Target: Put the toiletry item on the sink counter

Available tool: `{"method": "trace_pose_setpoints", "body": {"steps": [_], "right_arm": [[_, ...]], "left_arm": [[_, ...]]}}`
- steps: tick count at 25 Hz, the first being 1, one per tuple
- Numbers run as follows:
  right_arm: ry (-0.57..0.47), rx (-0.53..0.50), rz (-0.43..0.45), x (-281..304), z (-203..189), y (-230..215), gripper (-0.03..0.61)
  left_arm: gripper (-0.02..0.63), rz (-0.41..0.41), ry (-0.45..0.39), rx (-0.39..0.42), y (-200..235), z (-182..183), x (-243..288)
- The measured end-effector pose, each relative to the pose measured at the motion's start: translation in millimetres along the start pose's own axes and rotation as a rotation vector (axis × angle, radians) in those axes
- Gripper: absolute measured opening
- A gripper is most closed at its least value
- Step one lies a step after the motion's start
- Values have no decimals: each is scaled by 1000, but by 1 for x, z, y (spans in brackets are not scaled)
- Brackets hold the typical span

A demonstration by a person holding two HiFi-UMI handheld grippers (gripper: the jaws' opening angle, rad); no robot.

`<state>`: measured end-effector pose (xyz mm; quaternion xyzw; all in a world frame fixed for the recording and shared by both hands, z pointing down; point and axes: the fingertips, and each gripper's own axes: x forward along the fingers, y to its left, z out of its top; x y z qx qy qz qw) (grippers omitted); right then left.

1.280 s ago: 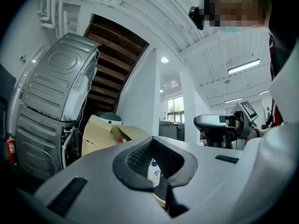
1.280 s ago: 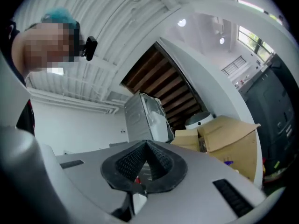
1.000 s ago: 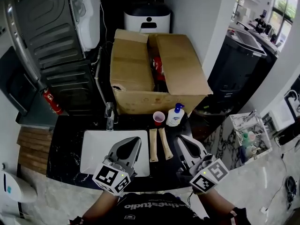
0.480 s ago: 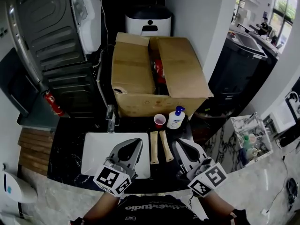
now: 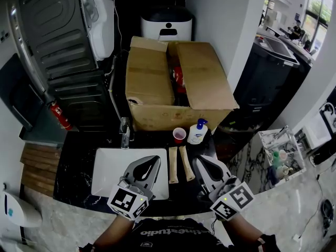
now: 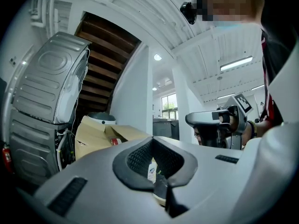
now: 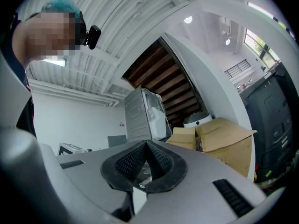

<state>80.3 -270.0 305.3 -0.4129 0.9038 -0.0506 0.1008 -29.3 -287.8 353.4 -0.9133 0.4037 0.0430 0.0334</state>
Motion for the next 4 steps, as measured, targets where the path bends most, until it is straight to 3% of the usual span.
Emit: {"method": "trace_pose_setpoints", "body": {"steps": [4], "right_arm": [[3, -3, 3, 1, -1, 1, 37]], "left_arm": [[14, 16, 8, 38, -1, 2, 0]]}}
